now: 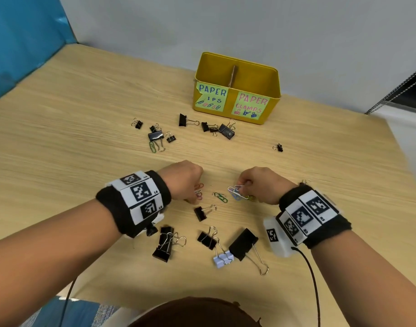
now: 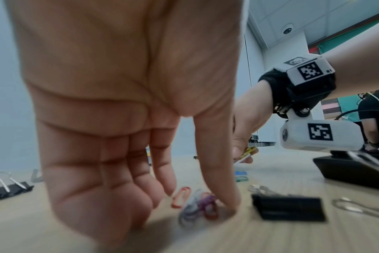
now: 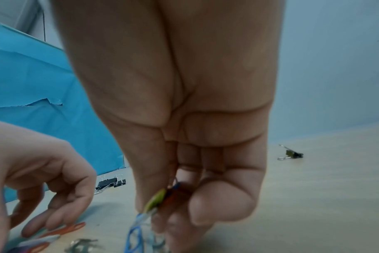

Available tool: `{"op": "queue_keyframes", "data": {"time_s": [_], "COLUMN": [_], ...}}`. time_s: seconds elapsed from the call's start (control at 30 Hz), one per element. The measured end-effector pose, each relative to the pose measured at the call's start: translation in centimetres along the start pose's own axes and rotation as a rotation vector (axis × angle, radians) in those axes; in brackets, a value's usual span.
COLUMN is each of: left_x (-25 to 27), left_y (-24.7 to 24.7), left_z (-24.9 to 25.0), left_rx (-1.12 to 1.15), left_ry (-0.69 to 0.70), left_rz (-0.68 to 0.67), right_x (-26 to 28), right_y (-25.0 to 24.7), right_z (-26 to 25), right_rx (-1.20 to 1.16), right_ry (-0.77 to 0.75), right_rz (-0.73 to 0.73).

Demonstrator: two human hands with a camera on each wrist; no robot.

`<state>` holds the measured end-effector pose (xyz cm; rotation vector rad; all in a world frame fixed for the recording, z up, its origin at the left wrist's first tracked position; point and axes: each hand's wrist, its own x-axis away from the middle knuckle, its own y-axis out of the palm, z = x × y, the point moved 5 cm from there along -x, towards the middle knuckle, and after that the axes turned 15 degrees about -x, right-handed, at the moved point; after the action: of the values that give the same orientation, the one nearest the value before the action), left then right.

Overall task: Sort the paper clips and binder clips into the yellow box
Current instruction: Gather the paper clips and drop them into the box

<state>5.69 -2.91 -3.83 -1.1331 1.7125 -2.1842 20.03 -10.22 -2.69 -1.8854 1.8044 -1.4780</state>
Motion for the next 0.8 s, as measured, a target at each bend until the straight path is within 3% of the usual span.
{"op": "queue_keyframes", "data": {"time_s": [0.23, 0.63, 0.73, 0.8], "left_x": [0.2, -0.4, -1.7, -2.8], "left_y": [0.5, 1.4, -0.3, -3.0], "left_z": [1.0, 1.0, -0.4, -1.6], "left_rx": [0.025, -0.058, 0.015, 0.077], "left_ry": [-0.006, 0.088, 0.044, 0.009], "left_rz": [0.042, -0.045, -0.054, 0.010], "right_x": [0.5, -1.0, -2.3, -3.3], "right_y": [0.2, -0.8, -2.6, -4.8], "right_z": [1.2, 0.9, -0.6, -2.4], "right_rx": [-0.047, -0.170, -0.220, -0.273], "right_ry": [0.030, 0.035, -0.017, -0.078], "right_rz": [0.067, 0.050, 0.095, 0.148]}}
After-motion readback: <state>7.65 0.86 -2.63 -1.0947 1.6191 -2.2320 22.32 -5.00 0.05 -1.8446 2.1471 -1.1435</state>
